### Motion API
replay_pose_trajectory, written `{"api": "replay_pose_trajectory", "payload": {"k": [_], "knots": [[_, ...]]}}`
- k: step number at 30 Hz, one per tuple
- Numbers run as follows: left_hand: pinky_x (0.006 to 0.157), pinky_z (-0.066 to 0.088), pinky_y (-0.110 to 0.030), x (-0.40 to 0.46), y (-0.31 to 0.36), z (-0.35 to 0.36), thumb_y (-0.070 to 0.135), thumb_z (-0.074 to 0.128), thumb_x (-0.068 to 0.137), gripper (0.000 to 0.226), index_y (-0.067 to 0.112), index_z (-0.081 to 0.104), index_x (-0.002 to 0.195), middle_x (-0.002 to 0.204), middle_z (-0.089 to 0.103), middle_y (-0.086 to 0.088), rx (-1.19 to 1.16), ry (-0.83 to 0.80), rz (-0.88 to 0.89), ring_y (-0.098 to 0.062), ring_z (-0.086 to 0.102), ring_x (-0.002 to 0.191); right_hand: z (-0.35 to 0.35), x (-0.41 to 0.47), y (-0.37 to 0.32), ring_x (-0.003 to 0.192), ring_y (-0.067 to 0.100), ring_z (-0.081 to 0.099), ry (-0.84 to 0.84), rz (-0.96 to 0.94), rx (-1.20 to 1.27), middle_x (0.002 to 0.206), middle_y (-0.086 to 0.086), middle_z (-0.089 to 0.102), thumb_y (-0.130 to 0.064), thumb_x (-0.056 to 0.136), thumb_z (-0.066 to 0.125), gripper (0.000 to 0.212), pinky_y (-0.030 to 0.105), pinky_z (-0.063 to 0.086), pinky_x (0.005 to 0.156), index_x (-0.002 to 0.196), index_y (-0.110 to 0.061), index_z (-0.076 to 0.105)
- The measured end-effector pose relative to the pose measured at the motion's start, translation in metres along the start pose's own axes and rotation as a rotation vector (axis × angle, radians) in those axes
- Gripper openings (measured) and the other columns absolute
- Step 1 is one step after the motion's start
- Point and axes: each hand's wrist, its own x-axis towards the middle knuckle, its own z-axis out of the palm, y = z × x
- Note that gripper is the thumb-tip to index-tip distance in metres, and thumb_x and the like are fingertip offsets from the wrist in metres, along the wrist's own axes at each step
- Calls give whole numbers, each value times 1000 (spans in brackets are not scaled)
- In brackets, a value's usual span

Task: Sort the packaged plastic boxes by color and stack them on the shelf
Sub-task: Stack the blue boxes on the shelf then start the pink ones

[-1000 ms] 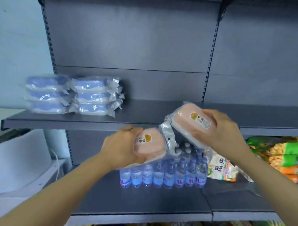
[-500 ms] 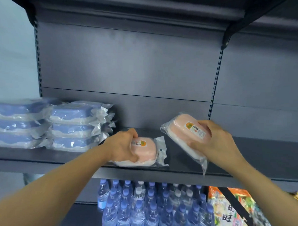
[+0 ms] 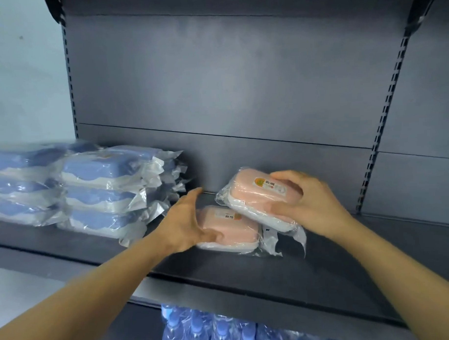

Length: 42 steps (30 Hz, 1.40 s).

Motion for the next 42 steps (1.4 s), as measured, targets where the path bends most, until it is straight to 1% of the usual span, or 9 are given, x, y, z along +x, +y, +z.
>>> {"api": "replay_pose_trajectory", "payload": {"k": [3, 7, 10, 13, 15, 18, 21, 30, 42], "knots": [[103, 42, -27, -12, -14, -4, 32, 88, 59, 115, 20, 17, 149, 138, 49, -2, -48, 50, -43, -16, 50, 122, 19, 16, -11, 103, 4, 56, -77, -32, 65, 113, -17, 59, -26, 68, 80, 56, 23, 46, 87, 119, -33, 58], [72, 44, -6, -26, -19, -7, 18, 79, 73, 94, 21, 21, 147, 104, 56, 10, -98, 97, 8, -3, 58, 91, 44, 32, -20, 106, 7, 57, -215, -55, 59, 115, -14, 61, -23, 70, 79, 53, 23, 46, 90, 119, -30, 59], [82, 48, -17, -30, -15, -7, 13, 73, 79, 82, 23, 24, 144, 98, 55, 11, -107, 150, 73, -9, 61, 95, 54, 32, -23, 117, 11, 50, -263, -48, -1, 121, -12, 56, -24, 76, 74, 52, 20, 41, 93, 125, -29, 56], [85, 52, -39, -35, -12, -5, 23, 71, 78, 80, 41, 20, 138, 112, 58, 6, -13, 194, 134, -18, 62, 96, 56, 20, -23, 139, 17, 15, -218, -17, -188, 146, -7, 28, -39, 79, 70, 71, 36, 22, 114, 142, -34, 37], [82, 52, -42, -37, -9, -5, 32, 69, 80, 76, 45, 17, 134, 121, 55, 7, 114, 227, 139, -21, 61, 98, 56, 6, -22, 141, 16, 4, -174, 35, -225, 150, -7, 13, -42, 75, 70, 87, 40, 19, 116, 147, -36, 22], [77, 51, -39, -31, -7, -3, 33, 65, 83, 69, 40, 18, 132, 117, 54, 6, 193, 280, 162, -21, 60, 96, 61, -9, -16, 134, 22, 26, -210, 111, -284, 146, -5, 12, -33, 76, 69, 95, 33, 35, 107, 148, -37, 7], [71, 50, -38, -17, -8, -1, 27, 64, 82, 61, 34, 24, 127, 103, 53, 5, 192, 279, 169, -23, 59, 86, 69, -3, -8, 115, 22, 45, -199, 117, -276, 137, 3, 34, -22, 82, 65, 87, 24, 37, 90, 148, -36, 10], [65, 48, -38, 72, -21, 14, 8, 58, 82, 53, 29, 28, 120, 85, 56, 1, 262, 285, 91, -30, 60, 82, 99, 68, 25, 116, 27, 49, -85, 162, -225, 136, 10, 42, -12, 84, 63, 80, 32, 44, 91, 148, -24, 17], [63, 45, -38, 138, -31, 27, 2, 55, 85, 55, 27, 27, 124, 95, 63, -9, 314, 300, -27, -30, 57, 77, 130, 128, 51, 111, 38, 53, -23, 193, -326, 136, 18, 38, -15, 88, 60, 71, 39, 47, 84, 145, -18, 19]]}}
